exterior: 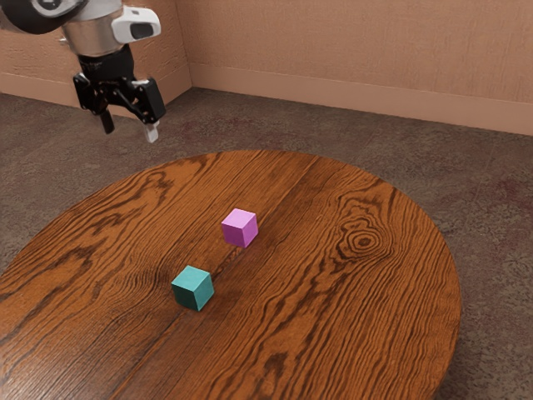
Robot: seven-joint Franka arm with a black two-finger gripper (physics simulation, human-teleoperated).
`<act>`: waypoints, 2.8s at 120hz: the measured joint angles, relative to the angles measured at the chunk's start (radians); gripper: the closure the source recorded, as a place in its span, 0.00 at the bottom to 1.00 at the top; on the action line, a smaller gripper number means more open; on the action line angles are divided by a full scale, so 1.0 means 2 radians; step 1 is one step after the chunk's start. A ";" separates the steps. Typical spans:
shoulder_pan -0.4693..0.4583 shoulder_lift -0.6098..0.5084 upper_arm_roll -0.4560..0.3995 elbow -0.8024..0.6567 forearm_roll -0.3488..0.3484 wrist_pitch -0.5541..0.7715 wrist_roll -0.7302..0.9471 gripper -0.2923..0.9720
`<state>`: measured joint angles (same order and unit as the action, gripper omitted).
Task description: Pick up the blue block with one arm, and put the blue block on the pink block with one arm
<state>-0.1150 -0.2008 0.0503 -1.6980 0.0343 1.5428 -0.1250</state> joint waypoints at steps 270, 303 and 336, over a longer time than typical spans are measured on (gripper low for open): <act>0.046 0.226 -0.012 -0.274 -0.059 0.494 0.118 0.23; 0.046 0.243 -0.013 -0.268 -0.063 0.510 0.136 0.24; 0.045 0.237 -0.013 -0.268 -0.062 0.516 0.133 0.46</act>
<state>-0.0254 0.2740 0.0237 -2.2335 -0.0893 2.5748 0.1412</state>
